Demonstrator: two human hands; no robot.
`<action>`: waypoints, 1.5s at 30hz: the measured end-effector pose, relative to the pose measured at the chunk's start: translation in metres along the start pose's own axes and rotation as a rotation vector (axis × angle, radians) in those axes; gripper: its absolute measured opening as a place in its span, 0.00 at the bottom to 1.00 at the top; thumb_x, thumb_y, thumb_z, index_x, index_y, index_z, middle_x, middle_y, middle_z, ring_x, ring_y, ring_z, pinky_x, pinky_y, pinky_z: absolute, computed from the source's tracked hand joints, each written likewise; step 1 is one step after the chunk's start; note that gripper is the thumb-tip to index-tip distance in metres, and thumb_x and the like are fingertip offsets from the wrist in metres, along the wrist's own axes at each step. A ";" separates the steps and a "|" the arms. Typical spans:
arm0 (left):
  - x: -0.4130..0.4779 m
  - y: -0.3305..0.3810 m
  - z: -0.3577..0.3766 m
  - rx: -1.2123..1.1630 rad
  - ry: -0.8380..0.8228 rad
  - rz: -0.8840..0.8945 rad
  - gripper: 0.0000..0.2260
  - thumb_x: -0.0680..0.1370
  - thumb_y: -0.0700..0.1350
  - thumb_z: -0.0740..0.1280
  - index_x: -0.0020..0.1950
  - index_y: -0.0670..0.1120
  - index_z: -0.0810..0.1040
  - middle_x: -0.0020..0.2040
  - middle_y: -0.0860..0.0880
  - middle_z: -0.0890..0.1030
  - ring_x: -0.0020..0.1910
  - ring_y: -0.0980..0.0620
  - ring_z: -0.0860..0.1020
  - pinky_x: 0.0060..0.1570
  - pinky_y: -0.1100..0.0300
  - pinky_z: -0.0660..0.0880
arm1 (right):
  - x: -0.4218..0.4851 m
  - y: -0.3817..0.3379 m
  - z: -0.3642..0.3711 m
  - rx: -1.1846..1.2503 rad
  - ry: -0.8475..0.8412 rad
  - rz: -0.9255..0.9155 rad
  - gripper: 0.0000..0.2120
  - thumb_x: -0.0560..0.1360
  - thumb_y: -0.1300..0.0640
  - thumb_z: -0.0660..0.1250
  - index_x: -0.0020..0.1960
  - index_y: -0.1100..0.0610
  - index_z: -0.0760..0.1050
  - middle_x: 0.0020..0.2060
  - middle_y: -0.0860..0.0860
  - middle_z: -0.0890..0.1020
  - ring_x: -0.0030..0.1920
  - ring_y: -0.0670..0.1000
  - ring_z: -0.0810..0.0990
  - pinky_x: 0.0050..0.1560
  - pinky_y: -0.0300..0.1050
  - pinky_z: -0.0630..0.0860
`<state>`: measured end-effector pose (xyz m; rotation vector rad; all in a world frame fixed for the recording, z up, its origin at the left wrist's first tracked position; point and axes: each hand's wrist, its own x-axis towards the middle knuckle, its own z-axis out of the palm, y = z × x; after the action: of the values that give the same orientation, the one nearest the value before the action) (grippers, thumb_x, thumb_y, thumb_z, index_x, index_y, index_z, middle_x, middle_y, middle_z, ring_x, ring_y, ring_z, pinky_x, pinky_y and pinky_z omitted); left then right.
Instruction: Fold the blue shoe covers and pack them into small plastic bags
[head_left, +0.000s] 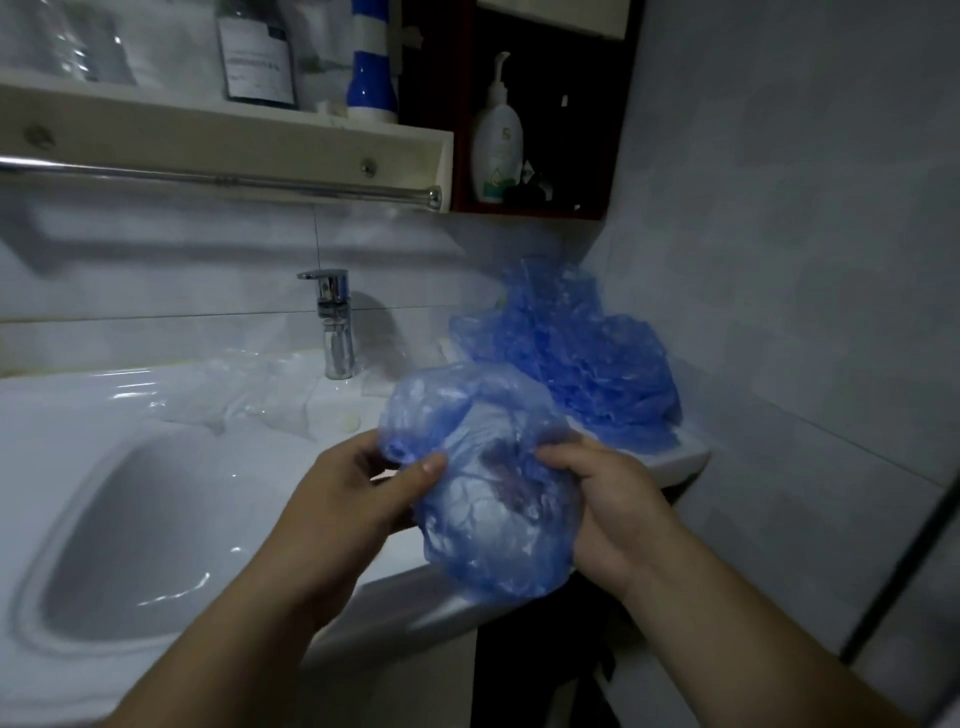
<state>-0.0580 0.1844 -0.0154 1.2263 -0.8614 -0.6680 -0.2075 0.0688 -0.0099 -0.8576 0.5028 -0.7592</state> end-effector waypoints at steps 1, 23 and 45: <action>0.000 0.000 -0.001 -0.014 0.059 -0.034 0.07 0.76 0.44 0.69 0.49 0.42 0.83 0.46 0.42 0.85 0.43 0.42 0.84 0.42 0.53 0.79 | -0.002 -0.001 0.000 0.002 -0.014 0.022 0.09 0.75 0.72 0.59 0.45 0.62 0.76 0.40 0.62 0.84 0.36 0.58 0.85 0.37 0.52 0.82; -0.037 0.042 -0.024 0.992 -0.002 0.825 0.46 0.64 0.45 0.79 0.77 0.54 0.59 0.69 0.60 0.68 0.68 0.54 0.67 0.68 0.49 0.65 | -0.063 -0.013 0.070 -1.449 -0.152 -0.921 0.08 0.78 0.58 0.66 0.52 0.51 0.82 0.43 0.43 0.80 0.42 0.40 0.77 0.44 0.30 0.71; -0.054 -0.033 -0.108 0.912 -0.352 0.436 0.21 0.61 0.31 0.75 0.42 0.56 0.78 0.50 0.65 0.83 0.63 0.63 0.76 0.69 0.54 0.66 | -0.031 0.054 -0.033 -1.531 -0.604 -0.972 0.11 0.72 0.58 0.72 0.53 0.50 0.83 0.59 0.44 0.79 0.62 0.48 0.74 0.60 0.48 0.72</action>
<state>0.0060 0.2772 -0.0703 1.6523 -1.7846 -0.1021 -0.2283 0.0994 -0.0695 -2.7829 -0.0224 -0.8312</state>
